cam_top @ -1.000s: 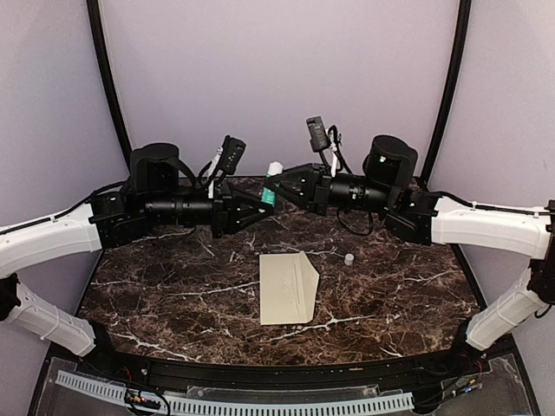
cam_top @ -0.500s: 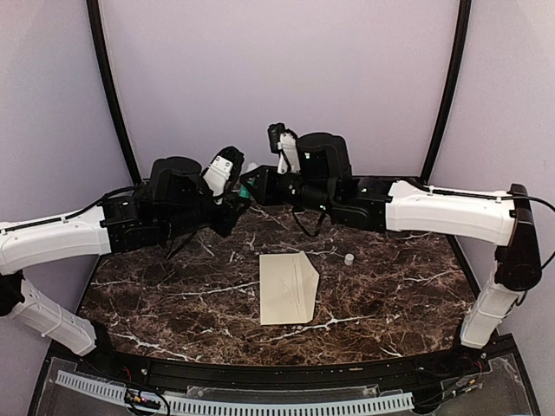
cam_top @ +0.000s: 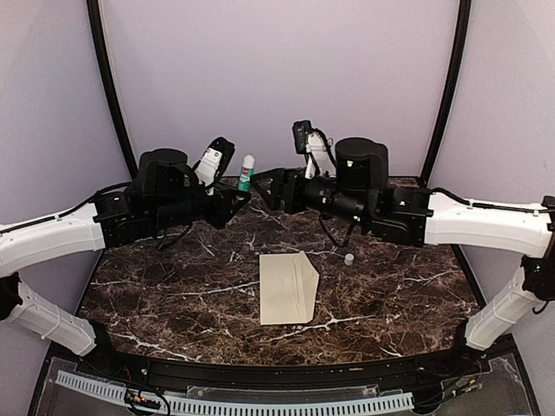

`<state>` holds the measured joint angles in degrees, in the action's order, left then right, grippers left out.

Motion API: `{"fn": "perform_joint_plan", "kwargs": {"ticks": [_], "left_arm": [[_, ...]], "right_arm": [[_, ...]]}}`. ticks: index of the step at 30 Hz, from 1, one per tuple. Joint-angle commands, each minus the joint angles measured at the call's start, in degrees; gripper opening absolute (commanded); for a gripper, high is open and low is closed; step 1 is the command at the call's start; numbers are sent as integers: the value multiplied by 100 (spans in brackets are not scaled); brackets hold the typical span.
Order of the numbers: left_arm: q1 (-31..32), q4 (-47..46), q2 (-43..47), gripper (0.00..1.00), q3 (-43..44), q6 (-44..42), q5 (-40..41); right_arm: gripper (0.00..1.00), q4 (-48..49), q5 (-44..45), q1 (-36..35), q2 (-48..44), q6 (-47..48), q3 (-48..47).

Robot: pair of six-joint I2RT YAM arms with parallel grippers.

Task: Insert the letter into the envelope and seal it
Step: Unscrew the solid glue.

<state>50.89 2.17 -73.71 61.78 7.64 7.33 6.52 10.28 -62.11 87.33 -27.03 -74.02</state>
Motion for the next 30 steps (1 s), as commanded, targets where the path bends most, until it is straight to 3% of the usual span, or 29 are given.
{"fn": "perform_joint_plan", "kwargs": {"ticks": [1,8,13,20,26,30], "left_arm": [[-498,-431,409,0,-220,570,-1261],[-679,-1078,510,0,-363,671,-3454],[-682,-1326,307,0,-262,775,-4883],[-615,-1457,116,0,-176,876,-5329],[-581,-1436,90,0,-124,856,-5341],[-581,-1567,106,0,-178,922,-5343]], "right_arm": [[81,721,-398,288,-625,258,551],[87,1982,-2696,1035,-1223,-22,1572],[83,2618,-4329,1131,-1173,-59,1521],[68,2991,-5105,1084,-664,-358,1177],[62,2897,-5245,922,-347,-278,888],[51,2930,-5267,898,-260,-335,854]]}}
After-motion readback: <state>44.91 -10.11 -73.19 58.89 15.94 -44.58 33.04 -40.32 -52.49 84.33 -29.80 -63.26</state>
